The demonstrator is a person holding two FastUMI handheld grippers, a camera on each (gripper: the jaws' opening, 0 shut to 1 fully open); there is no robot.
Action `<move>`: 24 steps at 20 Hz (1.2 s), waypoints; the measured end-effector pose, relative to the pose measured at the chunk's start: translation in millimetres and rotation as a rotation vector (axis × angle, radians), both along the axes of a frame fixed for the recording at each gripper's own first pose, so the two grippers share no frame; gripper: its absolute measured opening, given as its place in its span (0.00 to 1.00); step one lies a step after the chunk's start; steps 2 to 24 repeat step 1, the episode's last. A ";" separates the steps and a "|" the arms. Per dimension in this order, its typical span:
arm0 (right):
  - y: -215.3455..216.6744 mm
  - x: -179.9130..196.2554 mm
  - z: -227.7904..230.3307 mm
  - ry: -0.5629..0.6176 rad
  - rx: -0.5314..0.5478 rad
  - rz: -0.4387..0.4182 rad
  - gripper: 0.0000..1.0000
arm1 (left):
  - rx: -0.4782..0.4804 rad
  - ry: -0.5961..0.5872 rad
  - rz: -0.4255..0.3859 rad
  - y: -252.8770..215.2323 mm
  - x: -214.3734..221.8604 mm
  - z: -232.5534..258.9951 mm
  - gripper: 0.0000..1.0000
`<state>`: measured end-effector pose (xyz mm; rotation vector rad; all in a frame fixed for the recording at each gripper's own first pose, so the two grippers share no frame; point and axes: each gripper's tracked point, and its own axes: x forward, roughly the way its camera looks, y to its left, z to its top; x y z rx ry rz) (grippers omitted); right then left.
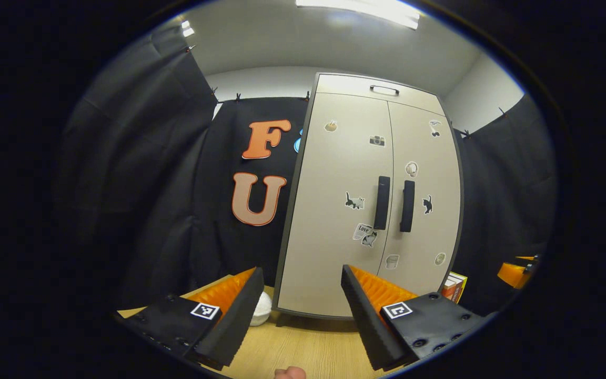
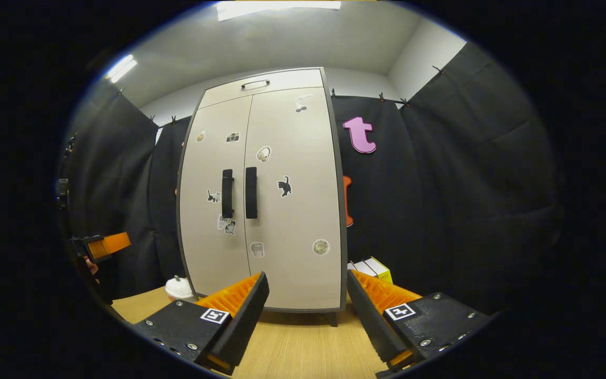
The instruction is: Grab one shoe with the right hand and put it into the shoe cabinet, grab the other shoe with the left hand and put it into the shoe cabinet; then close the right door with the right hand and the left door with the left hand.
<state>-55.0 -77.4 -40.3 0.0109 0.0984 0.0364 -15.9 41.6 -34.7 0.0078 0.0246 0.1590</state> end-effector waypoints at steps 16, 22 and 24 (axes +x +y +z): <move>0.0 0.3 1.7 -0.006 0.001 0.000 0.92 | -0.006 -0.001 -0.002 -0.8 -0.4 -0.1 0.96; 0.0 0.3 1.7 -0.006 0.001 0.000 0.92 | -0.006 -0.001 -0.002 -0.8 -0.4 -0.1 0.96; 0.0 0.3 1.7 -0.006 0.001 0.000 0.92 | -0.006 -0.001 -0.002 -0.8 -0.4 -0.1 0.96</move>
